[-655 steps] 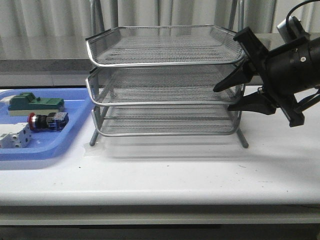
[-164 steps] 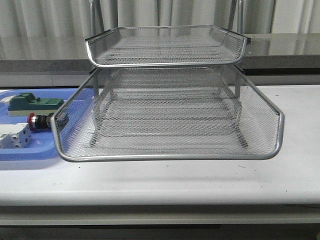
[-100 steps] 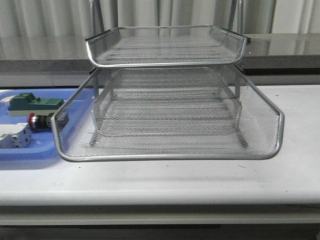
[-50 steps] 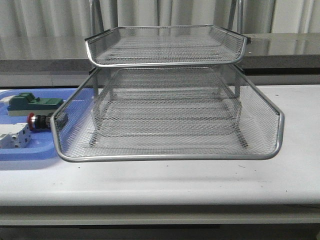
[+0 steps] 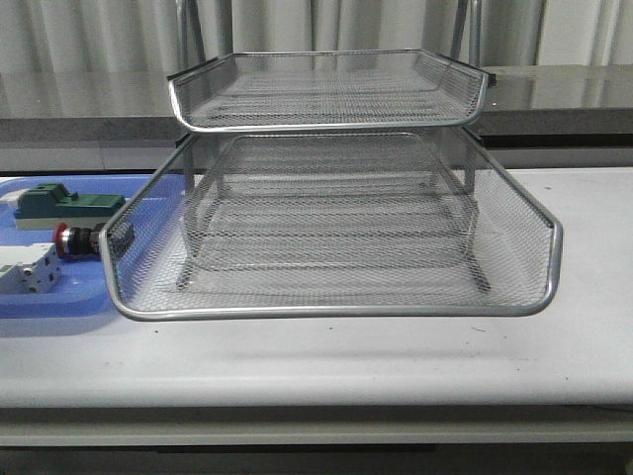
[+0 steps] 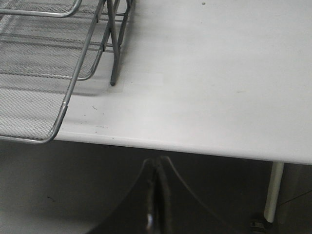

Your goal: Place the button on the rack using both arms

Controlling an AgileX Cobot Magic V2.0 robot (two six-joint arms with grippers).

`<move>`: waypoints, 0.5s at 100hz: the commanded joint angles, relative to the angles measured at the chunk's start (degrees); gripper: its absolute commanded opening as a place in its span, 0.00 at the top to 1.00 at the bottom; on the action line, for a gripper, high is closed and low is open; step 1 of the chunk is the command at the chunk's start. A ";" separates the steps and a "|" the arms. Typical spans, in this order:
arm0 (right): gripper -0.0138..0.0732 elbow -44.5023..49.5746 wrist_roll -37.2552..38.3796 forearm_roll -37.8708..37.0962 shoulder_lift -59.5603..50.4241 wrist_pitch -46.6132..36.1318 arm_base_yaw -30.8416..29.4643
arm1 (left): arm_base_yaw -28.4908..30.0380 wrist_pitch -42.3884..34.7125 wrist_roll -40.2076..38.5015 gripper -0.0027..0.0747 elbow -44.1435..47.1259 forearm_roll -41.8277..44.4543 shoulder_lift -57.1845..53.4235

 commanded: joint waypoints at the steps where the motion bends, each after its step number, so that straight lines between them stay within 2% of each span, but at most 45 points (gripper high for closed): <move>1: 0.92 -1.76 0.00 -0.22 0.48 -3.62 -0.33 | -0.11 -2.38 0.39 0.03 -2.01 -0.84 -1.91; 29: 0.92 -1.76 0.00 -0.22 0.48 -3.62 -0.33 | -0.11 -2.58 0.39 0.21 -2.01 -3.17 -1.78; 39: 0.92 -1.76 0.00 -0.22 0.48 -3.62 -0.33 | -0.11 -3.32 0.52 0.23 -2.01 -3.73 -1.28; 50: 0.92 -1.76 0.00 -0.22 0.48 -3.62 -0.33 | -0.11 -3.15 5.73 0.23 -3.74 -3.98 0.32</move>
